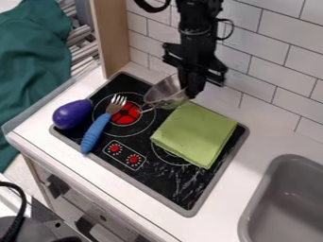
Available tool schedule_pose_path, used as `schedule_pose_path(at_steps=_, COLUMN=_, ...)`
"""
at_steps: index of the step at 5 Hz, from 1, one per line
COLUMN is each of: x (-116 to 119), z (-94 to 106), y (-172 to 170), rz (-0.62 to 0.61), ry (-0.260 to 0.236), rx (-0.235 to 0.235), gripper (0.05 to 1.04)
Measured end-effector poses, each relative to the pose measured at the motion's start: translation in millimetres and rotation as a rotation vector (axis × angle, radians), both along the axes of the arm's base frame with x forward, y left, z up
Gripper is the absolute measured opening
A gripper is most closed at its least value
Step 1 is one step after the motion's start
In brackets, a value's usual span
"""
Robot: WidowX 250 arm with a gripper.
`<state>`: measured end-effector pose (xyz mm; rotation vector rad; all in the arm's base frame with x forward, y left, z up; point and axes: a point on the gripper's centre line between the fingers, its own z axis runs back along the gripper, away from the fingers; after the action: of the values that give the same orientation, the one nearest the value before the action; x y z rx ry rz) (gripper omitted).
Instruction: Put the silver pot on top of the green towel
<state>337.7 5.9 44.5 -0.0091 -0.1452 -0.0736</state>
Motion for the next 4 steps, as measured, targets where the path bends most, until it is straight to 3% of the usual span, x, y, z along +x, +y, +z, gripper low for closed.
schedule_pose_path(at_steps=1, x=-16.1, z=5.4, y=-9.4, rz=0.013, ry=-0.001, rx=0.011, gripper=0.054)
schedule_pose_path(at_steps=2, x=-31.7, z=-5.8, y=-17.6, rz=0.017, ry=0.034, rx=0.023, gripper=0.054)
schedule_pose_path(at_steps=3, x=-31.6, z=-8.8, y=-21.4, rz=0.017, ry=0.034, rx=0.03, gripper=0.054)
schedule_pose_path(at_steps=4, x=-30.5, z=-21.5, y=-26.9, rz=-0.002, ry=0.066, rx=0.037, gripper=0.054)
